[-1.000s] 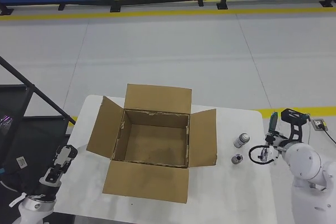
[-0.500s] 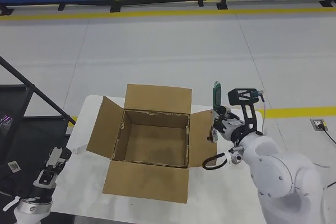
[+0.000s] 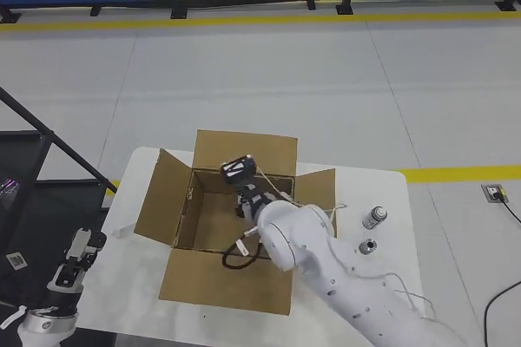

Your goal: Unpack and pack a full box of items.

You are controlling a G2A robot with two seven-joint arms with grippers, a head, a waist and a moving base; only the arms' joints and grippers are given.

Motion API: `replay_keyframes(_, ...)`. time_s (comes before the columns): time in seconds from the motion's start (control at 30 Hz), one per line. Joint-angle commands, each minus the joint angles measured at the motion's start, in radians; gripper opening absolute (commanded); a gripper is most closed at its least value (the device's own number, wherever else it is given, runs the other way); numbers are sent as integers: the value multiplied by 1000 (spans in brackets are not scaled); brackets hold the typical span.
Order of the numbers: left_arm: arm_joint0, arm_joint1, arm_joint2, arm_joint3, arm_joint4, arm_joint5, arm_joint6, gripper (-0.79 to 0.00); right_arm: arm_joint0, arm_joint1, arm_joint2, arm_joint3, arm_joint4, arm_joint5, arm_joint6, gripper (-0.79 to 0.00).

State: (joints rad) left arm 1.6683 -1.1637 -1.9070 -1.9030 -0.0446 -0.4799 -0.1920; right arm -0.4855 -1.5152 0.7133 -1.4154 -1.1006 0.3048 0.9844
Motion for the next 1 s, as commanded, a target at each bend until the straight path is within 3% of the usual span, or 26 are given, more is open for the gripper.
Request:
replay_keyframes(0.0, 0, 0, 0, 0, 0, 0, 0, 0, 48, -27, -43, 114, 28, -15, -16, -785)
replay_keyframes(0.5, 0, 0, 0, 0, 0, 0, 0, 0, 260, -258, -264, 765, 132, -114, -58, -785)
replay_keyframes(0.7, 0, 0, 0, 0, 0, 0, 0, 0, 281, -336, -291, 931, 148, -123, -100, -785)
replay_keyframes(0.97, 0, 0, 0, 0, 0, 0, 0, 0, 309, -405, -291, 1071, 171, -152, -128, -785)
